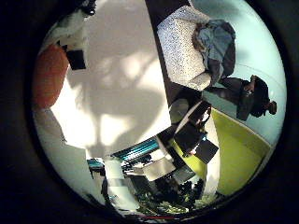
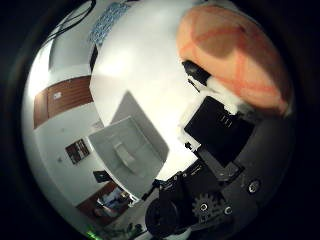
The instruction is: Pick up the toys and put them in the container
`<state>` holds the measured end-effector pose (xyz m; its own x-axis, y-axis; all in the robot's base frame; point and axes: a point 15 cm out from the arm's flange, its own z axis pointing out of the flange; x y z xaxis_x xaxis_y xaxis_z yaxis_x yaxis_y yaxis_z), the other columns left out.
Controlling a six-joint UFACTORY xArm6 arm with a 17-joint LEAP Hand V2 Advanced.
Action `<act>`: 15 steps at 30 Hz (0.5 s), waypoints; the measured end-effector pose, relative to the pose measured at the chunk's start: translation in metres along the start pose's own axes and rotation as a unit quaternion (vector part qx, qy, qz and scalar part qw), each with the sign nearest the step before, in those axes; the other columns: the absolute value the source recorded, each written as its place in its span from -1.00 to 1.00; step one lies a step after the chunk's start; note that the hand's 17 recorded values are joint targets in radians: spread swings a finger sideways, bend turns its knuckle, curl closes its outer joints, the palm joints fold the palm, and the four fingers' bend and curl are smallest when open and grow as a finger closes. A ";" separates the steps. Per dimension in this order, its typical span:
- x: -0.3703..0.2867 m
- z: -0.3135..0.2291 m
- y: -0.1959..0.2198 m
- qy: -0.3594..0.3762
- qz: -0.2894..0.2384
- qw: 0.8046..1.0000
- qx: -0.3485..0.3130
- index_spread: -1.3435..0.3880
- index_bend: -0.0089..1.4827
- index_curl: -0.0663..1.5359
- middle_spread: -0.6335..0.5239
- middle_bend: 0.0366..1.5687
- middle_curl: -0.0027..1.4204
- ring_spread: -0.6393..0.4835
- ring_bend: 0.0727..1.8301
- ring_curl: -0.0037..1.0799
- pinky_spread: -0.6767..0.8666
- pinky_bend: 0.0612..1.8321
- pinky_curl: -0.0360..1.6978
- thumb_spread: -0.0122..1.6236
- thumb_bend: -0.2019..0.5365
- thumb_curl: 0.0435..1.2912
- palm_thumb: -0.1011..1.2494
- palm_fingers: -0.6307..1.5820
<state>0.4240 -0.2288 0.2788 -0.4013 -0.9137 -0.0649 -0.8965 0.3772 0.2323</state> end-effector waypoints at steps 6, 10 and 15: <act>-0.020 -0.094 0.045 0.005 -0.021 0.999 0.040 0.22 0.52 0.27 -0.22 0.70 0.30 -0.28 0.55 0.46 -0.32 0.43 0.21 -0.12 -0.49 0.17 0.76 0.44; -0.055 -0.143 0.081 0.018 -0.058 0.994 0.092 0.22 0.52 0.29 -0.21 0.72 0.30 -0.28 0.55 0.49 -0.31 0.39 0.30 -0.14 -0.50 0.22 0.74 0.43; -0.106 -0.176 0.125 0.026 -0.114 0.985 0.127 0.22 0.51 0.31 -0.21 0.72 0.31 -0.28 0.54 0.52 -0.31 0.34 0.40 -0.16 -0.50 0.27 0.73 0.43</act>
<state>0.3875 -0.1114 0.4853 -0.1797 -0.9831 -0.0351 -0.9830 0.1808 -0.0326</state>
